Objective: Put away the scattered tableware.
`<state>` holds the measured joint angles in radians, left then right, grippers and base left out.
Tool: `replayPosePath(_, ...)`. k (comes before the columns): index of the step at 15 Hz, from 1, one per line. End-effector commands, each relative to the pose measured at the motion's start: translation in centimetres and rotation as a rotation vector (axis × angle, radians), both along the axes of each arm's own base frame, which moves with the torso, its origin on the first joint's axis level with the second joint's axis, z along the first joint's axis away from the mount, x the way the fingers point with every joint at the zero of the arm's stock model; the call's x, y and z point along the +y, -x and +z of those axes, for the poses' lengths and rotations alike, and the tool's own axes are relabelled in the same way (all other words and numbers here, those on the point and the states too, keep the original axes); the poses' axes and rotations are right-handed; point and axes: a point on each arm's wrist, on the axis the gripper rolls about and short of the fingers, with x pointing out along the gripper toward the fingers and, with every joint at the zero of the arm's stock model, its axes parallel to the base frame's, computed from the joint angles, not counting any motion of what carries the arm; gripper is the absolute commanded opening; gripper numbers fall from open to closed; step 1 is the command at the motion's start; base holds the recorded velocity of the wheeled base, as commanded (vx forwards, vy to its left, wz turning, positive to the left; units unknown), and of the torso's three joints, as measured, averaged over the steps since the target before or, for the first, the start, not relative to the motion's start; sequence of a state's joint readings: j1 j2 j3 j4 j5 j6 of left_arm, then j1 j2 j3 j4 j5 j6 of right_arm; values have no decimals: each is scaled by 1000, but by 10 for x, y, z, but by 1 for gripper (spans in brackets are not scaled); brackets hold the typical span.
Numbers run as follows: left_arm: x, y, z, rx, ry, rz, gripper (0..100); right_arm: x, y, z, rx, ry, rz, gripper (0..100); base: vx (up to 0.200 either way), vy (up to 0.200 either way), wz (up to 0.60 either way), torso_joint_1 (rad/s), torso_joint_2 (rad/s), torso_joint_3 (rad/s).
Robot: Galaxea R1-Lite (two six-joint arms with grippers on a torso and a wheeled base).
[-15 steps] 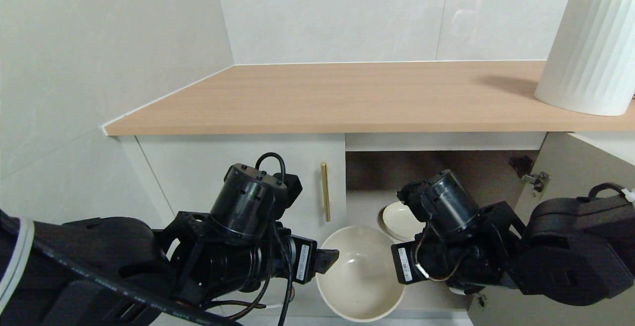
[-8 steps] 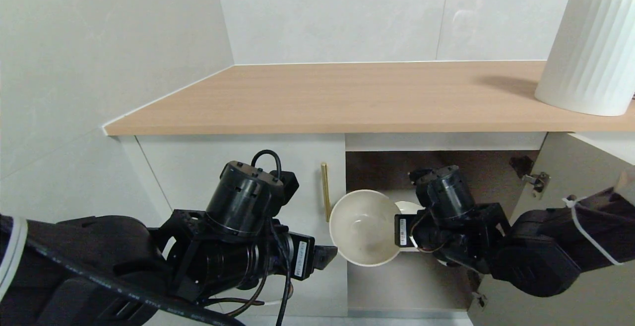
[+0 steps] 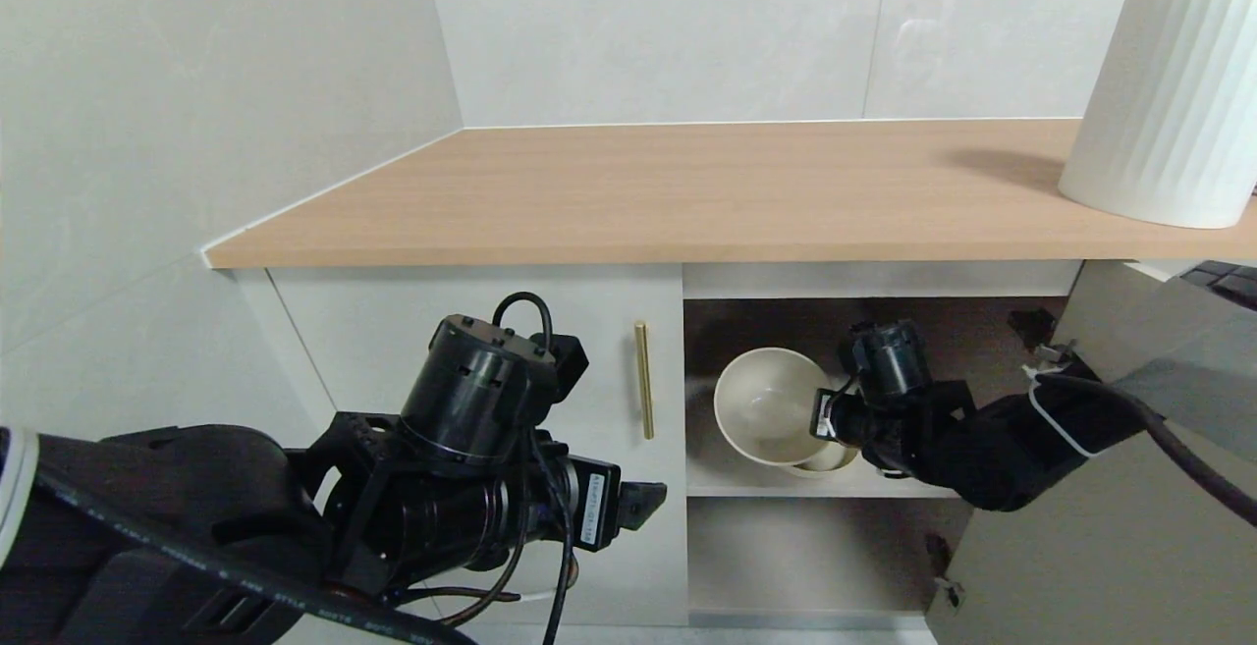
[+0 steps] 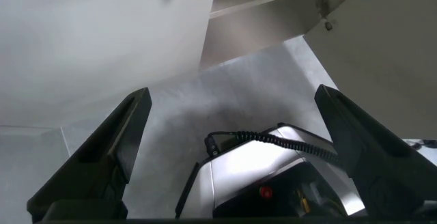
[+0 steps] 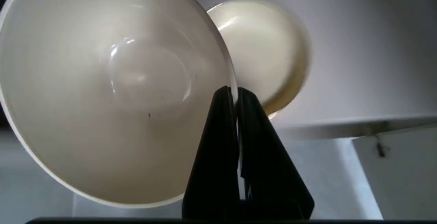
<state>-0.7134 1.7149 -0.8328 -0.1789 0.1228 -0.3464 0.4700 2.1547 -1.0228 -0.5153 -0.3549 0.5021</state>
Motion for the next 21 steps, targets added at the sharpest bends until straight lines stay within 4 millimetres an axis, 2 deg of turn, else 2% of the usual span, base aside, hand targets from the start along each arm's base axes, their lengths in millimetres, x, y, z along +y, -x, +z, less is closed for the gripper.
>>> replayPosePath(1,0,0,0,0,1,0,100,-7,-15,-13,18,5,-35,0,0,0,0,0,0,0)
replayPosePath(8,0,0,0,0,1,0,100,-24,-37,-32,36,22,-103,0,0,0,0,0,0,0)
replayPosePath(15,0,0,0,0,1,0,100,-27,-39,-39,49,36,-115,0,0,0,0,0,0,0)
replayPosePath(16,0,0,0,0,1,0,100,-27,-39,-40,50,37,-115,100,0,0,0,0,0,0)
replayPosePath(20,1,-1,2,-6,4,6,100,-28,-36,-35,46,32,-112,100,0,0,0,0,0,0)
replayPosePath(21,6,-1,8,-25,22,21,100,-27,-31,-28,41,26,-103,100,0,0,0,0,0,0)
